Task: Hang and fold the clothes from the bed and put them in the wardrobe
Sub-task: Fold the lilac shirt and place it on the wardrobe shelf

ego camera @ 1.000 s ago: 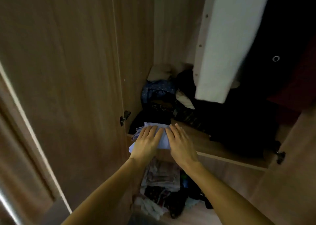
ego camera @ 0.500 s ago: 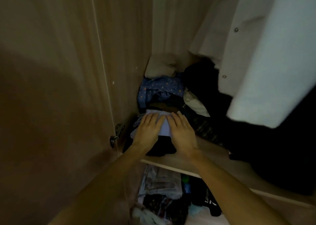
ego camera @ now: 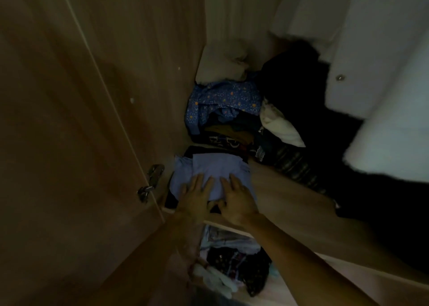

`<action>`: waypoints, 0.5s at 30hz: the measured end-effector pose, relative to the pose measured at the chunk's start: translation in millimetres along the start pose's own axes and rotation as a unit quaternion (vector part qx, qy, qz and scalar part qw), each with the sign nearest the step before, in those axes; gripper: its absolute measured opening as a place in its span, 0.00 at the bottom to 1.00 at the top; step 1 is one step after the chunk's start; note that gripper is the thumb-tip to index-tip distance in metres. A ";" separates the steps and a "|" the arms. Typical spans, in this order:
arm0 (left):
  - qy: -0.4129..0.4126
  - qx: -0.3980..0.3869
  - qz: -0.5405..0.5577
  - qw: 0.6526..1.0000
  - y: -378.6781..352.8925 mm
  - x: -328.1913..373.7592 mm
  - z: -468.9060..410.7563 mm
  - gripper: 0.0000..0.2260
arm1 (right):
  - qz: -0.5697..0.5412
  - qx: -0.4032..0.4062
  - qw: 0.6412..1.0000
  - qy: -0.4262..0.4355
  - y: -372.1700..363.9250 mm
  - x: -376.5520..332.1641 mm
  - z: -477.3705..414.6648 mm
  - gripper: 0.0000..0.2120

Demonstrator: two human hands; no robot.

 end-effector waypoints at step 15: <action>0.031 0.093 0.069 0.993 115.1 65.0 45.3 0.30 | 0.057 0.173 0.983 -0.006 107.4 -51.0 83.6 0.34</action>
Point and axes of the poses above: each hand's wrist, its own z-axis away from the middle knuckle, its own y-axis out of the back of the hand, x = y × z, the point moved 3 cm from there along -z, towards the middle knuckle, and after that the axes turned 15 degrees about x, right-handed, at the moved point
